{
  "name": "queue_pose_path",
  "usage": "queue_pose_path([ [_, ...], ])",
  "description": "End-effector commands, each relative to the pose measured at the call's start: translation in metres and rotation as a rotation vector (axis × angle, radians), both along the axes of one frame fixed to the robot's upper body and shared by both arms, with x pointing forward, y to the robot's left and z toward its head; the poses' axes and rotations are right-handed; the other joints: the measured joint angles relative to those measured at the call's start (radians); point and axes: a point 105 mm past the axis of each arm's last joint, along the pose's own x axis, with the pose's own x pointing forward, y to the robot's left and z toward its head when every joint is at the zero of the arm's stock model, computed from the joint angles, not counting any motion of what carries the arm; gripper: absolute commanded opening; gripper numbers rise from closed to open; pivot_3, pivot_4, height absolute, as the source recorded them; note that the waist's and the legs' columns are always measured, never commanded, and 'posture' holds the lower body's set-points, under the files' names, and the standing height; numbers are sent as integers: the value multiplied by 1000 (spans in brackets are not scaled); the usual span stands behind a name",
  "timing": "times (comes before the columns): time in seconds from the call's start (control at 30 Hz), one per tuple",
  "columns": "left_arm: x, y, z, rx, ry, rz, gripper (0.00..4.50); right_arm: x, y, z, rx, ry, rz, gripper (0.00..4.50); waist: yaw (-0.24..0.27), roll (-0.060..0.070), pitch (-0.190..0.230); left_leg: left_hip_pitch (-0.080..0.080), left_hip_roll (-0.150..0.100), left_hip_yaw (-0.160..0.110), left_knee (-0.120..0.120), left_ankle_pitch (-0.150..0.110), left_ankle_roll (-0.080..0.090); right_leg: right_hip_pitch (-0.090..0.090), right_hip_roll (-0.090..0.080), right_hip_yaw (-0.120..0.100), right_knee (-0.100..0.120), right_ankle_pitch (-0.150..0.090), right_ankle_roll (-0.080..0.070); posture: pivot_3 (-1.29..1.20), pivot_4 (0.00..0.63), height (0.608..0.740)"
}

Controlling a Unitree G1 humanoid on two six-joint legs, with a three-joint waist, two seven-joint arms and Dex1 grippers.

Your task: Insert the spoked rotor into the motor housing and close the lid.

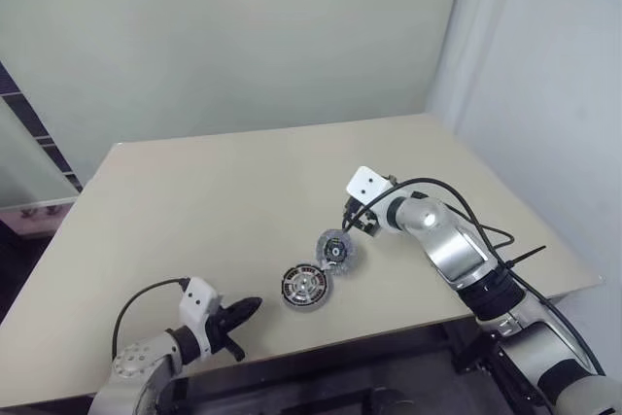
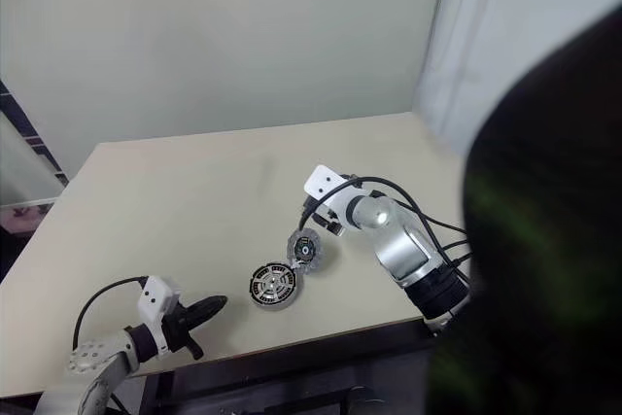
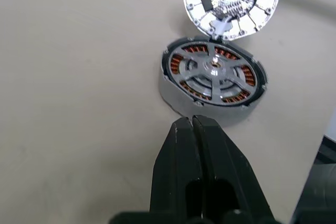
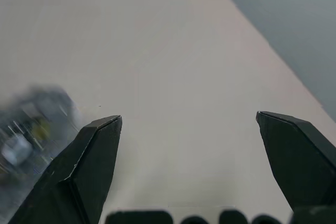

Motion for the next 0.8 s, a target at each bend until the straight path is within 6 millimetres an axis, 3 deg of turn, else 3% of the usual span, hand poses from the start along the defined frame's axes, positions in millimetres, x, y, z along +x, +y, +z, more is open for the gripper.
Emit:
queue_pose_path([
  [0.03,6,5,16,3,-69,7,0,3,1,-8,-19,-17,27,4476,1,0,0,0,0,0,0,0,0,0,0,0,0,0,0,0,0,740],
  [0.17,4,7,17,11,-69,9,0,-3,6,-31,-14,33,59,4476,1,0,0,0,0,0,0,0,0,1,0,0,0,0,0,0,0,740],
  [0.37,2,11,19,27,-64,12,0,-40,54,-42,192,197,190,4476,0,0,0,0,0,0,0,0,0,0,1,1,0,1,-1,0,0,740],
  [0.53,2,12,21,32,-66,10,0,-69,89,-51,266,280,266,4476,1,0,0,1,1,0,0,0,0,0,2,1,2,1,-1,0,0,740],
  [0.67,2,12,23,35,-70,6,0,-80,102,-60,262,310,297,4476,6,0,0,1,1,-1,2,0,0,1,1,0,3,1,-1,0,0,740],
  [0.8,2,13,25,40,-75,5,0,-75,101,-51,295,300,291,4476,5,0,0,1,1,0,3,0,0,1,1,0,3,1,-1,0,0,740],
])
